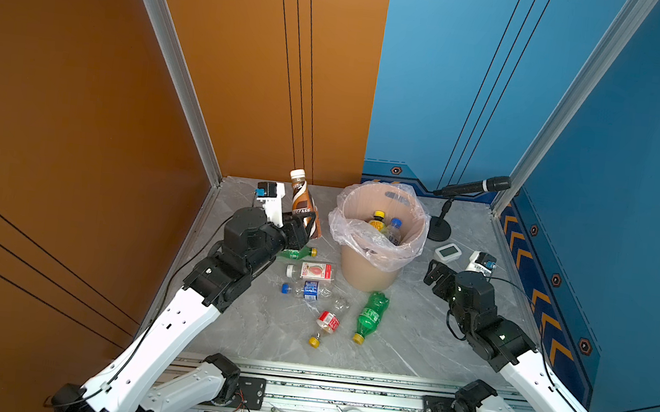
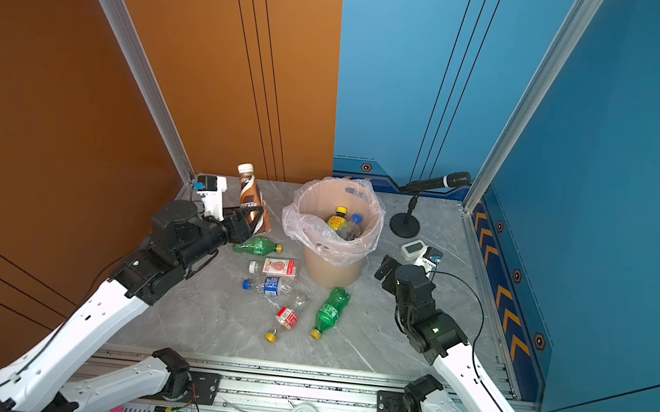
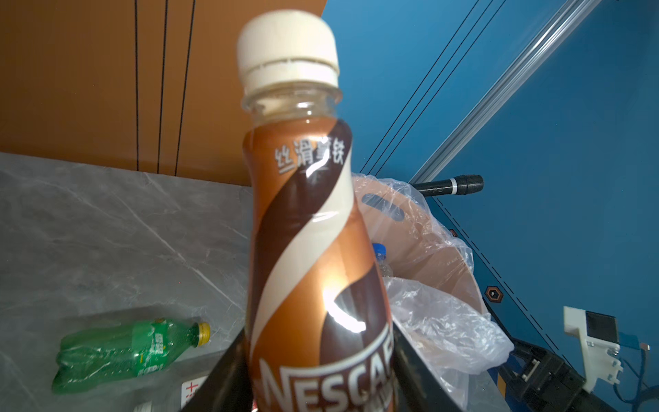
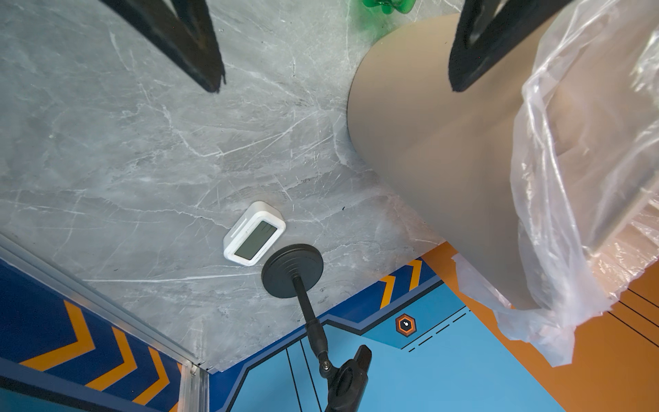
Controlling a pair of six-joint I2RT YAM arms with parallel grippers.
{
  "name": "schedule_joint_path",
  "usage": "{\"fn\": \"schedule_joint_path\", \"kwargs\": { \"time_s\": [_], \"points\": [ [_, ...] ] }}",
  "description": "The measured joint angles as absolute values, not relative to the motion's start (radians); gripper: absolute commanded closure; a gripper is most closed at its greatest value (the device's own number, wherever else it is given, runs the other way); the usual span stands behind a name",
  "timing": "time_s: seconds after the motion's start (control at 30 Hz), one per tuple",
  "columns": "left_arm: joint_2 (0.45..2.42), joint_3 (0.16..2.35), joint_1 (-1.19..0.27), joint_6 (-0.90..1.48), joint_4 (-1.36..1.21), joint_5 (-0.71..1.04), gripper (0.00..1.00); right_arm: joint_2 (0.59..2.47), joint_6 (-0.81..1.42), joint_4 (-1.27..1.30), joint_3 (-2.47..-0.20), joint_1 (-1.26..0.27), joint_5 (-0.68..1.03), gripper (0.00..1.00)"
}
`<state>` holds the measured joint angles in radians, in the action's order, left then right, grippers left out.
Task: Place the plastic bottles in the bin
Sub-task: 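Lift the Nescafe bottle with the left gripper and carry it over the bin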
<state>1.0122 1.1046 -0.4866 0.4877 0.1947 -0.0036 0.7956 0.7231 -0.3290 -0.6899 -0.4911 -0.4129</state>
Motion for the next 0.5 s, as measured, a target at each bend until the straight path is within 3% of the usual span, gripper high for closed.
{"fn": "schedule_joint_path", "kwargs": {
  "time_s": [0.5],
  "points": [
    [1.462,1.549,-0.554,0.329,0.127,0.063,0.50,0.743,0.723,-0.340,-0.686,-0.483,-0.396,0.00]
  ]
}}
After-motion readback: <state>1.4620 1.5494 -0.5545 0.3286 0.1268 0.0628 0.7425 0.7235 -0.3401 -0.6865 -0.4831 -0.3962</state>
